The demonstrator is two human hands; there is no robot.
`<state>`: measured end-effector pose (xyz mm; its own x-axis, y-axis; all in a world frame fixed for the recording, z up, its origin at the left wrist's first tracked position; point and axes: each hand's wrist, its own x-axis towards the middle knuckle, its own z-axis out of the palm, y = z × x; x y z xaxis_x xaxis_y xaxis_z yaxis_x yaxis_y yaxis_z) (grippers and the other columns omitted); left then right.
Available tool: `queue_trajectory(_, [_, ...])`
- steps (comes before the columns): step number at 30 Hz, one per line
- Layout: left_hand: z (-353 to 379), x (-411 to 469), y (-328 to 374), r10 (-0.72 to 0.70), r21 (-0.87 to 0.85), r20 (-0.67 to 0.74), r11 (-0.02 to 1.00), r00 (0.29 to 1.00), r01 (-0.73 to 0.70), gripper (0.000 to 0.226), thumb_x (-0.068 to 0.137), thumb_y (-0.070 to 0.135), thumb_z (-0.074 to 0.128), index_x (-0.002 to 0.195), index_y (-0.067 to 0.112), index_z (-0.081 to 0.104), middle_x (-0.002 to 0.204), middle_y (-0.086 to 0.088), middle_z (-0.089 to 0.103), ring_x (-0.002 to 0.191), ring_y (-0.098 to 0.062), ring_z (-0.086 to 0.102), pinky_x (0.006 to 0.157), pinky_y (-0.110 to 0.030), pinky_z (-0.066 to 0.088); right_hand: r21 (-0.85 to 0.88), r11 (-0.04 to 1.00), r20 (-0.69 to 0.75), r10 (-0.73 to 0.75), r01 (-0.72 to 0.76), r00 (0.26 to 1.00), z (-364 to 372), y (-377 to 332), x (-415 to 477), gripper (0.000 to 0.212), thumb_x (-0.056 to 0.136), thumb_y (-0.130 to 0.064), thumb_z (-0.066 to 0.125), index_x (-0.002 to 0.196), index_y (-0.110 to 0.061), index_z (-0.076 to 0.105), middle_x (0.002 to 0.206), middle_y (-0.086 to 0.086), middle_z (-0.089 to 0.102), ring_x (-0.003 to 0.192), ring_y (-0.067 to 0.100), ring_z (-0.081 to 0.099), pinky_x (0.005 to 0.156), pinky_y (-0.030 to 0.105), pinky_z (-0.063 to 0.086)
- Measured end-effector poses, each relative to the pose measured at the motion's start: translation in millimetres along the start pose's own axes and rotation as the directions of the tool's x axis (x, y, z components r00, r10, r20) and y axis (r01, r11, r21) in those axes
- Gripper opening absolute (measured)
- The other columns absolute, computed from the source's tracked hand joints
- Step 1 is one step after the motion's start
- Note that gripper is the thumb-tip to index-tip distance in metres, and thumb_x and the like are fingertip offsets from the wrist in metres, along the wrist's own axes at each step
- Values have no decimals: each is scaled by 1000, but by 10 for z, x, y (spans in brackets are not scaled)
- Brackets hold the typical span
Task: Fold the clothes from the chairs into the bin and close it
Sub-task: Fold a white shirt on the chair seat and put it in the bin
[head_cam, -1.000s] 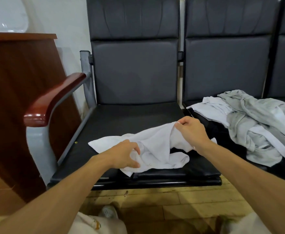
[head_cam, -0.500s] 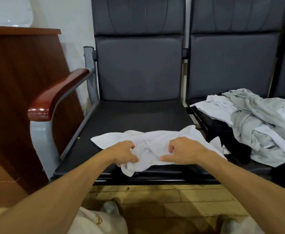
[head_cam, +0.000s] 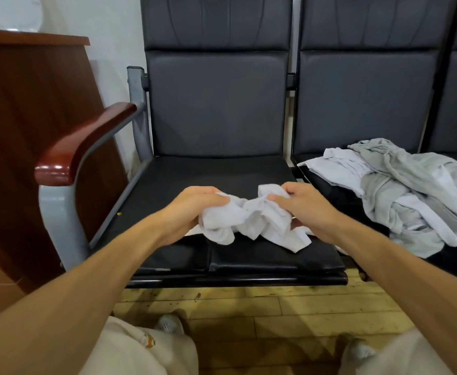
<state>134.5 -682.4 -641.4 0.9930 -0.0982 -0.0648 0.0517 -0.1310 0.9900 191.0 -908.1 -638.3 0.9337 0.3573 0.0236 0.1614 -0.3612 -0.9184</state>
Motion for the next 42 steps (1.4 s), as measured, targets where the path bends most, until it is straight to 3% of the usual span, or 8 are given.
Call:
queue_trajectory(3, [53, -93, 59, -96, 28, 227, 995, 969, 92, 34, 85, 32, 66, 89, 0, 61, 90, -15, 62, 84, -24, 59, 71, -27, 47, 47, 989, 301, 122, -143, 946, -133, -28, -141, 26, 93, -19, 63, 69, -11, 54, 63, 1, 52, 53, 9, 50, 45, 19, 38])
queue_trajectory(8, [111, -139, 26, -405, 446, 404, 870, 820, 210, 40, 99, 38, 46, 112, 7, 68, 100, -9, 71, 88, -19, 66, 85, -31, 51, -391, 895, 581, 421, -215, 696, -131, 77, -267, 28, 96, -35, 57, 91, -10, 69, 83, 7, 73, 73, 21, 70, 61, 30, 57])
queue_trajectory(15, [-62, 29, -208, -167, 522, -63, 835, 984, 175, 21, 97, 15, 51, 95, 21, 71, 92, -3, 71, 81, -17, 69, 74, -27, 56, -558, 809, 241, 369, -183, 898, -113, 193, -75, 26, 97, -27, 56, 85, -6, 67, 81, 7, 72, 62, 18, 68, 58, 24, 56])
queue_trajectory(22, [-473, 136, -558, -156, 794, -351, 473, 923, 382, 35, 91, 14, 52, 126, 19, 53, 128, -7, 45, 111, -24, 50, 93, -35, 46, -692, 694, -3, 271, -198, 962, -200, 390, 215, 26, 90, 1, 45, 105, -17, 57, 101, 13, 66, 79, 26, 70, 67, 33, 61])
queue_trajectory(27, [-475, 63, -579, -255, 857, -208, 418, 944, 302, 43, 91, 22, 58, 132, 25, 45, 134, -3, 34, 126, -23, 36, 107, -40, 37, -616, 784, 156, 211, -72, 965, -237, 469, 210, 29, 88, 2, 52, 96, -24, 63, 90, 2, 64, 75, 14, 62, 57, 18, 50])
queue_trajectory(32, [-296, 78, -602, -235, 910, -15, 399, 972, 110, 39, 95, 27, 54, 132, 29, 42, 135, 3, 30, 127, -18, 31, 107, -34, 31, -769, 615, 287, 92, 172, 954, -178, 532, 176, 16, 84, -17, 70, 99, -23, 67, 82, -7, 54, 75, 8, 51, 68, 13, 40])
queue_trajectory(35, [-262, 80, -651, -295, 903, 33, 417, 955, 98, 52, 97, 34, 51, 143, 26, 30, 145, 1, 27, 135, -19, 28, 113, -38, 29, -809, 547, 260, 5, 215, 966, -125, 539, 176, 18, 86, -28, 70, 101, -18, 72, 94, -2, 55, 91, 16, 53, 86, 27, 46])
queue_trajectory(42, [-354, 93, -825, -348, 907, 0, 394, 937, 146, 59, 102, 45, 34, 154, 29, 11, 161, 4, 9, 148, -18, 11, 121, -39, 12, -580, 771, 193, -185, 264, 964, -22, 306, 95, 3, 91, -30, 62, 91, -27, 63, 78, -13, 57, 76, 7, 54, 76, 25, 47])
